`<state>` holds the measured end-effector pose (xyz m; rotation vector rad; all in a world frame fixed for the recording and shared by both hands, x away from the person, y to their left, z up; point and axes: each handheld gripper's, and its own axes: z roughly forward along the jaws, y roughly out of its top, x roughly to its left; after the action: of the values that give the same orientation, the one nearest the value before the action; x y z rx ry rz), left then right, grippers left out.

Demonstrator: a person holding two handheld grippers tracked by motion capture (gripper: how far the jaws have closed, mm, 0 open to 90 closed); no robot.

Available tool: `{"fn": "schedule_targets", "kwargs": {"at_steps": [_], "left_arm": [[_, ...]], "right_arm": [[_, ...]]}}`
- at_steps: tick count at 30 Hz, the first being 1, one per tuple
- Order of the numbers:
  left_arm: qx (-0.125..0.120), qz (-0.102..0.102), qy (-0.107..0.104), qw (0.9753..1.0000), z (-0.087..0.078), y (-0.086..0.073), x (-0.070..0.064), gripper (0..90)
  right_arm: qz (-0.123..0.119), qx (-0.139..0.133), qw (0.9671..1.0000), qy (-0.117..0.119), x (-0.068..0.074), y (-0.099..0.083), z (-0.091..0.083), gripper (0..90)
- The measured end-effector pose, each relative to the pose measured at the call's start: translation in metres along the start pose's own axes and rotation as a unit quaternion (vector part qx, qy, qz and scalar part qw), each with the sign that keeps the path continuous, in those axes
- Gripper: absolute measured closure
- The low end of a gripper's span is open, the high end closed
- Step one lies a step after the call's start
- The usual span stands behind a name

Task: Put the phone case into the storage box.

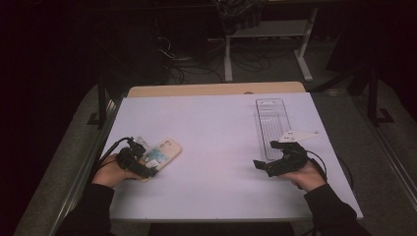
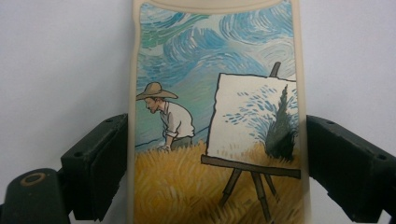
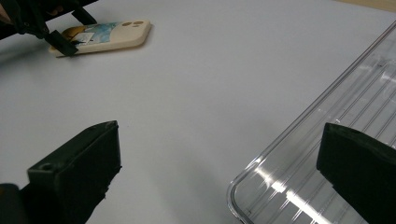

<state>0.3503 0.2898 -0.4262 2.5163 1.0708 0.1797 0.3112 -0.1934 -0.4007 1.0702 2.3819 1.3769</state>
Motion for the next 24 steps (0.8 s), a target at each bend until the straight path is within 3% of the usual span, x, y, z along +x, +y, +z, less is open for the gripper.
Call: {"fn": "schedule_targets", "kwargs": {"at_steps": [9,24], "left_arm": [[-0.021,-0.005,0.003,0.9998,-0.008,0.003,-0.001,11.1],[-0.052,0.027,-0.010,0.9982,-0.023,0.024,-0.014,11.1]], "right_arm": [[0.000,0.000,1.0000,0.000,0.000,0.000,0.000,0.0],[0.001,-0.001,1.0000,0.001,-0.001,0.000,0.000,0.0]]}}
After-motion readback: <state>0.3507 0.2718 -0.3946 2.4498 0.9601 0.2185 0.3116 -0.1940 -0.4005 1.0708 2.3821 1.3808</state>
